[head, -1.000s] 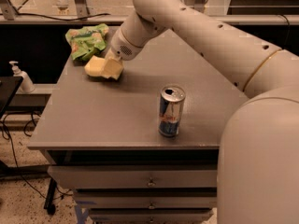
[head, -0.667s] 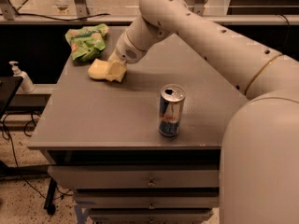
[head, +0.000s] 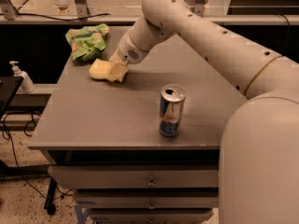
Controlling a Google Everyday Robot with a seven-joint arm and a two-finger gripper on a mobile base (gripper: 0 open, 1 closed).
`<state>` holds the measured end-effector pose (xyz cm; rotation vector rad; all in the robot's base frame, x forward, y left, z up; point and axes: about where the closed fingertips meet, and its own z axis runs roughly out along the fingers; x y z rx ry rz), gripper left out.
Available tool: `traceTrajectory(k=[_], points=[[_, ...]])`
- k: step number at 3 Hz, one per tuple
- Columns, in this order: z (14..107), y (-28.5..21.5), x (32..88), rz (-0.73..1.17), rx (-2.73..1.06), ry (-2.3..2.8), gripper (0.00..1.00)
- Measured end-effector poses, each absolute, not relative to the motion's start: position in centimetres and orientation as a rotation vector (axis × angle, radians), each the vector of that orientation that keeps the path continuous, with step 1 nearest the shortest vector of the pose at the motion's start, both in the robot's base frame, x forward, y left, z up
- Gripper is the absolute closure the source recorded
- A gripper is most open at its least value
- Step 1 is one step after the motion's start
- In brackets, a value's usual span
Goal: Move sponge near green rice chip bag
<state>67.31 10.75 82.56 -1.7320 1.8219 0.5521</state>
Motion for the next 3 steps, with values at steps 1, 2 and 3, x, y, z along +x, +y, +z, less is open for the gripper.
traceTrajectory(k=[1,2,3], points=[[82.31,10.32,67.59,0.558,-1.724,1.822,0.13],[82.36,10.33,67.59,0.558,-1.724,1.822,0.0],[82.36,10.33,67.59,0.558,-1.724,1.822,0.0]])
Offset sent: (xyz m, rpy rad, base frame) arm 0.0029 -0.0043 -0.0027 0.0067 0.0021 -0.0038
